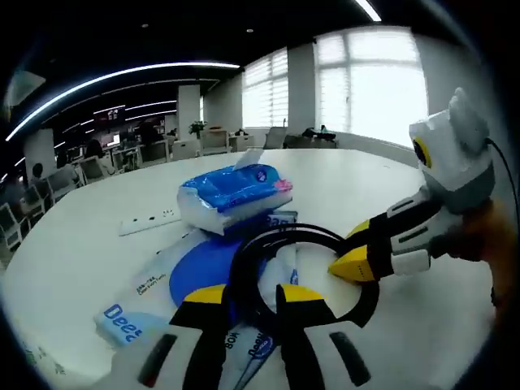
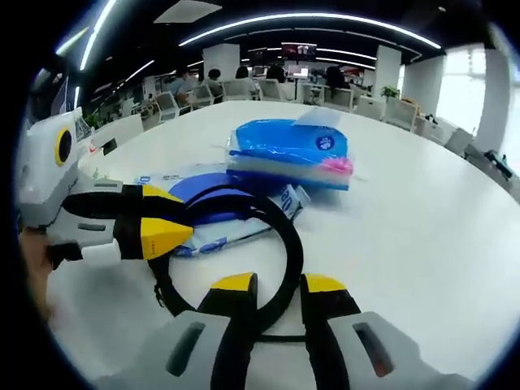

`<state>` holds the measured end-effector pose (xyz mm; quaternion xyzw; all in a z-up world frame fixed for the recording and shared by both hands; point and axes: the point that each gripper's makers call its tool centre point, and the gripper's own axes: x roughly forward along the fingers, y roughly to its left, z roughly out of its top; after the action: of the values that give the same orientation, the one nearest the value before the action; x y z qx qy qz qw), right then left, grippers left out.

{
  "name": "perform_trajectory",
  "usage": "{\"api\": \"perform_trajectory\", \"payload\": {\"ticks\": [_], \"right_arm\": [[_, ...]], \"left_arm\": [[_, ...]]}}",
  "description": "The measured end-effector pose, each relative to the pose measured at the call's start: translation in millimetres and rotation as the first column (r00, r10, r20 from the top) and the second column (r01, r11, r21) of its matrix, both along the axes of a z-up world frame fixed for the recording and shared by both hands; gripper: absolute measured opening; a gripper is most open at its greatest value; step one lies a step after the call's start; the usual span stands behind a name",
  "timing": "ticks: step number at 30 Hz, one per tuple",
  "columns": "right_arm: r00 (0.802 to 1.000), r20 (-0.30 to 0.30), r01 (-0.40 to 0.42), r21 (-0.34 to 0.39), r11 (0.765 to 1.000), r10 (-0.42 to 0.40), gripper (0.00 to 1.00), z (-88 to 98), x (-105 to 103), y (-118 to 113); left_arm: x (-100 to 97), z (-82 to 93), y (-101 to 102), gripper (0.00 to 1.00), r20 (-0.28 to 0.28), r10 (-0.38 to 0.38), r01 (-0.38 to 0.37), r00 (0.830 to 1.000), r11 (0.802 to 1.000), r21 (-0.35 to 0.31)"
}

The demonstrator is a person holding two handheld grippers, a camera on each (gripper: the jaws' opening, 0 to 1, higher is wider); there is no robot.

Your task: Arrange the tabletop items into an orderly group along one side of the table until the central work area is clear of visible clutter.

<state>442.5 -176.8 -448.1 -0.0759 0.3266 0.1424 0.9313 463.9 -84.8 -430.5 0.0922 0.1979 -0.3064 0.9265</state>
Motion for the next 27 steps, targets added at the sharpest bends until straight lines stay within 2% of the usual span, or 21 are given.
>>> {"api": "perform_trajectory", "payload": {"ticks": [4, 7, 10, 13, 14, 16, 18, 19, 20, 24, 27], "right_arm": [[1.0, 0.005, 0.016, 0.013, 1.0, -0.016, 0.16, -0.1, 1, -1], [1.0, 0.011, 0.026, 0.021, 0.999, -0.026, 0.15, -0.7, 1, -2], [0.999, 0.013, 0.036, 0.019, 0.999, -0.036, 0.13, -0.9, 1, -3], [0.998, 0.012, 0.059, 0.023, 0.998, -0.06, 0.11, -1.6, 1, -5], [0.998, 0.009, 0.069, 0.028, 0.997, -0.069, 0.11, -1.9, 1, -6], [0.997, 0.01, 0.078, 0.031, 0.996, -0.079, 0.1, -2.1, 2, -7], [0.997, 0.011, 0.081, 0.023, 0.996, -0.081, 0.09, -2.6, 2, -8], [0.996, 0.013, 0.086, 0.017, 0.996, -0.086, 0.09, -2.8, 2, -10], [0.996, 0.014, 0.089, 0.022, 0.996, -0.089, 0.09, -2.9, 2, -10], [0.995, 0.012, 0.095, 0.026, 0.995, -0.095, 0.08, -3.3, 2, -11], [0.995, 0.012, 0.095, 0.023, 0.995, -0.096, 0.08, -3.8, 2, -12]], "left_arm": [[1.2, 0.4, -1, 0.21, 0.009, 0.007, -0.007, 1.0, 1.0, 0.011], [2.3, 0.2, 1, 0.2, -0.01, 0.02, -0.02, 1.0, 1.0, -0.02], [3.8, 0.6, 2, 0.13, -0.013, 0.034, -0.034, 0.999, 0.999, -0.023], [6.6, 1.5, 8, 0.08, -0.034, 0.074, -0.076, 0.997, 0.995, -0.062], [6.2, 1.3, 8, 0.07, -0.057, 0.079, -0.084, 0.995, 0.992, -0.094], [7.2, 1.6, 9, 0.04, -0.051, 0.075, -0.079, 0.996, 0.993, -0.086], [7.5, 3.7, 10, 0.02, -0.008, 0.069, -0.069, 0.998, 0.997, -0.032], [5.5, 2.4, 13, 0.02, 0.007, 0.072, -0.072, 0.997, 0.997, 0.026], [6.3, 4.3, 9, 0.02, 0.032, 0.057, -0.058, 0.998, 0.998, 0.034], [5.8, 3.6, 8, 0.01, 0.036, 0.059, -0.061, 0.998, 0.997, 0.04], [5.9, 2.5, 8, 0.01, -0.005, 0.066, -0.066, 0.998, 0.998, -0.003]]}}
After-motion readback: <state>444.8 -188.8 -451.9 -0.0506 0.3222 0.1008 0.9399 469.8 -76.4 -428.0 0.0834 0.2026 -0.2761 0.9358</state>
